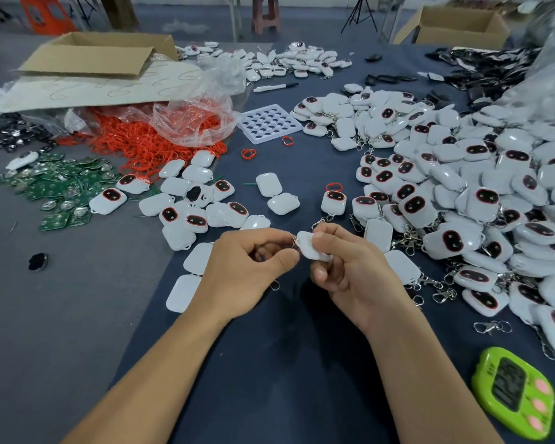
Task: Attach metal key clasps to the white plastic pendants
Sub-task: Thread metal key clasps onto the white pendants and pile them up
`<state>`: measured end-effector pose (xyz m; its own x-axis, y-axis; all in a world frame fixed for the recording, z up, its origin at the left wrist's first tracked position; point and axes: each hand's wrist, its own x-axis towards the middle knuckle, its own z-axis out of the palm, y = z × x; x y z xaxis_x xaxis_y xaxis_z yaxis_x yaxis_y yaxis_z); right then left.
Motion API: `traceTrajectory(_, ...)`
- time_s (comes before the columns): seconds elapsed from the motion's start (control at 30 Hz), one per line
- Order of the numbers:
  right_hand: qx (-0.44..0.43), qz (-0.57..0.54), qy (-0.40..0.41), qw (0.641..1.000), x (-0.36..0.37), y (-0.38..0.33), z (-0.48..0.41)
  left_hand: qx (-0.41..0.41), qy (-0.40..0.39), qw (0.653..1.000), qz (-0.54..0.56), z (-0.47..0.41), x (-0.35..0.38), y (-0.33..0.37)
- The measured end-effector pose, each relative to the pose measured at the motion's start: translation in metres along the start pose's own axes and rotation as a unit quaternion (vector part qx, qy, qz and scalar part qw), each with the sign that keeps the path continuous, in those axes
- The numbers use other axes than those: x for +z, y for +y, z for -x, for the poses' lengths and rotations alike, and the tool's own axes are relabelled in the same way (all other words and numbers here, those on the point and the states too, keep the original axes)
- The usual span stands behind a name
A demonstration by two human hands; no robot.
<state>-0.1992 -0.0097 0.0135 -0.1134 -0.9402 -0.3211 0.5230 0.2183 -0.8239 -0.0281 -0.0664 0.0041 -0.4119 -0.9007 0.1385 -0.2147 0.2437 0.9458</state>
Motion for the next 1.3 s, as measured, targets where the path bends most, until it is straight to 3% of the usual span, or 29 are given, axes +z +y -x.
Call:
traceTrajectory(0.23, -0.005, 0.036, 0.003, 0.999, 0.003, -0.001, 0.001, -0.003, -0.007, 1.000, 0.014, -0.001, -0.003, 0.001)
traceTrajectory(0.4, -0.042, 0.073, 0.022, 0.996, 0.002, -0.001, 0.004, 0.033, 0.023, 0.988, -0.146, 0.006, 0.002, 0.001)
traceTrajectory(0.53, -0.066, 0.105, 0.028, 0.992, 0.004, 0.000, 0.006, 0.145, 0.067, 0.937, -0.310, 0.012, 0.006, -0.001)
traceTrajectory(0.6, -0.074, 0.115, 0.030, 0.990, 0.007, 0.001, 0.005, 0.147, 0.076, 0.931, -0.327, 0.013, 0.006, -0.001)
traceTrajectory(0.77, -0.065, 0.072, 0.043, 0.994, 0.011, 0.001, 0.003, -0.027, -0.005, 0.995, -0.093, 0.002, -0.002, 0.003)
traceTrajectory(0.9, -0.055, 0.022, 0.014, 0.998, 0.012, 0.000, 0.006, -0.050, -0.025, 0.998, 0.025, -0.001, -0.007, 0.006)
traceTrajectory(1.1, -0.078, 0.024, -0.009, 0.997, 0.014, 0.001, 0.008, -0.043, 0.006, 0.996, 0.077, 0.004, -0.005, 0.007)
traceTrajectory(1.2, -0.114, 0.073, 0.017, 0.991, 0.012, 0.003, 0.007, -0.026, 0.028, 0.999, -0.024, 0.008, -0.002, 0.006)
traceTrajectory(1.3, -0.156, 0.168, 0.047, 0.972, 0.012, 0.006, 0.007, 0.030, 0.039, 0.969, -0.243, 0.013, 0.002, 0.004)
